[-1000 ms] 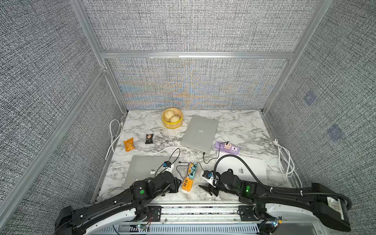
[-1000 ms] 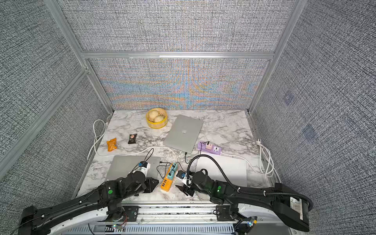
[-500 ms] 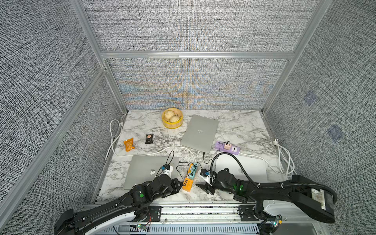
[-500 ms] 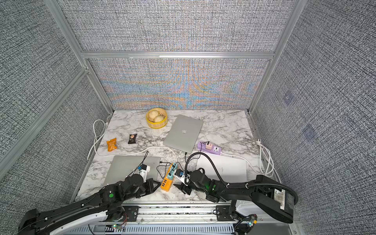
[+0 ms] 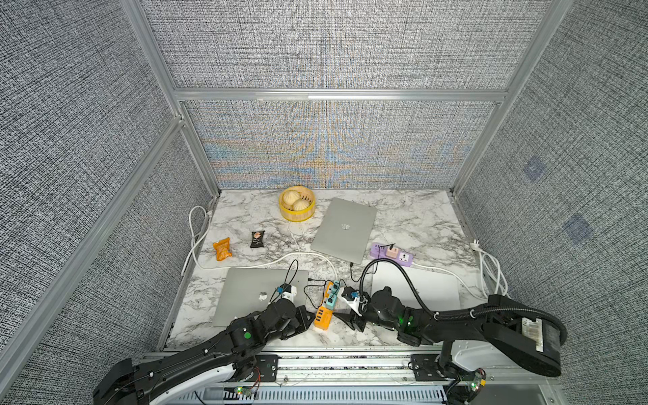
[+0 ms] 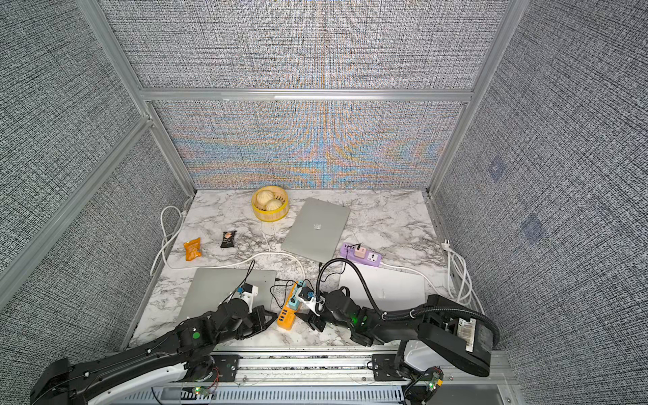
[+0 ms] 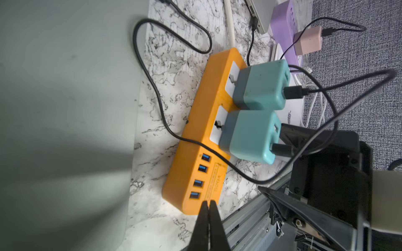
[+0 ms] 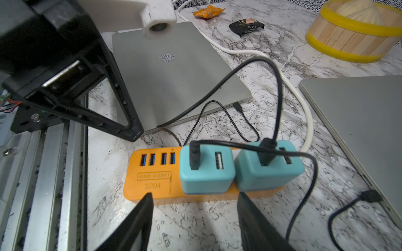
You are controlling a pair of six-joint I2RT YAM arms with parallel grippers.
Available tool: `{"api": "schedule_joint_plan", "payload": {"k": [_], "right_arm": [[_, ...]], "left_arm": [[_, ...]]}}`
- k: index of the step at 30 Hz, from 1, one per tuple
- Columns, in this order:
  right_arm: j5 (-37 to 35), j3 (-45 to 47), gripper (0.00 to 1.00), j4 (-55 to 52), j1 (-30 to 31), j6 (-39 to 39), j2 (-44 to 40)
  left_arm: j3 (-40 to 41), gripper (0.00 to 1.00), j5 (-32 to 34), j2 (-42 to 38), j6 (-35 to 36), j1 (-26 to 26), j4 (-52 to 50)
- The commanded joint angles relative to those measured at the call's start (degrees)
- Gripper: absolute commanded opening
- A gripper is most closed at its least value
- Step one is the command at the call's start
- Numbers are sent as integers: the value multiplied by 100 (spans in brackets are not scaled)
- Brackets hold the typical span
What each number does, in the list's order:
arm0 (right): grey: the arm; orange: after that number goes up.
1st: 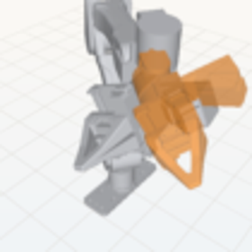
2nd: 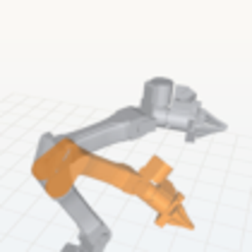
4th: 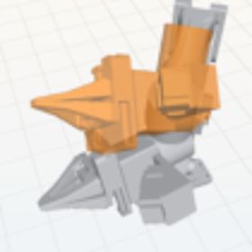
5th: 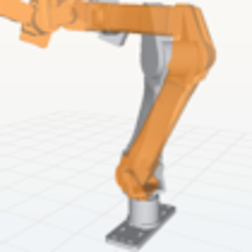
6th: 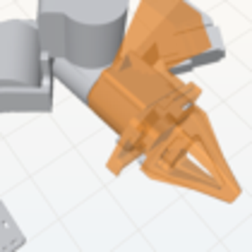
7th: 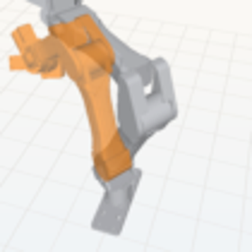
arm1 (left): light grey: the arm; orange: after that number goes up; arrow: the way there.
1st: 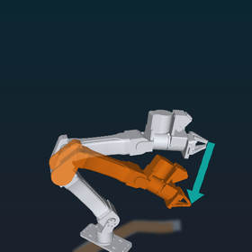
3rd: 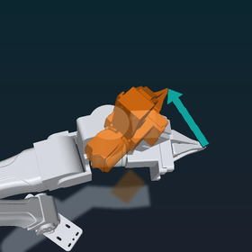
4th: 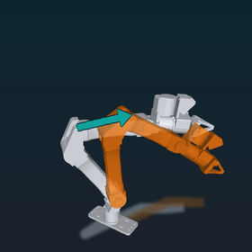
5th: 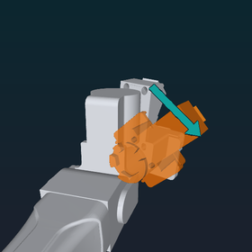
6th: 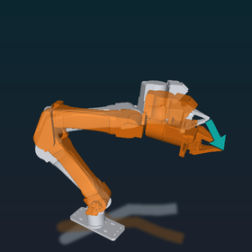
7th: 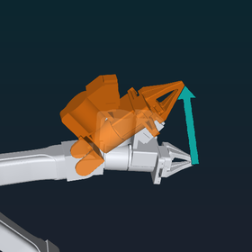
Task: Unplug the laptop charger
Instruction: Remove the plug from the socket.
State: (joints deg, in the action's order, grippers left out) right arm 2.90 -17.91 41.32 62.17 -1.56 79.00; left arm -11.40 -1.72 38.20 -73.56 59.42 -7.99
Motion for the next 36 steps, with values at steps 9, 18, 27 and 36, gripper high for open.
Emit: {"api": "schedule_joint_plan", "payload": {"k": [9,18,27,36], "right_arm": [[182,-136,63,224,-80,59,131],[227,-224,63,298,-115,38,312],[282,-274,62,355,-115,-2,455],[289,-342,62,471,-115,-54,625]], "left_arm": [[-110,11,-124,368,147,-154,320],[-63,14,-341,751,130,-210,643],[-41,14,-444,1017,87,-233,775],[-12,14,-443,1012,17,-254,608]]}}
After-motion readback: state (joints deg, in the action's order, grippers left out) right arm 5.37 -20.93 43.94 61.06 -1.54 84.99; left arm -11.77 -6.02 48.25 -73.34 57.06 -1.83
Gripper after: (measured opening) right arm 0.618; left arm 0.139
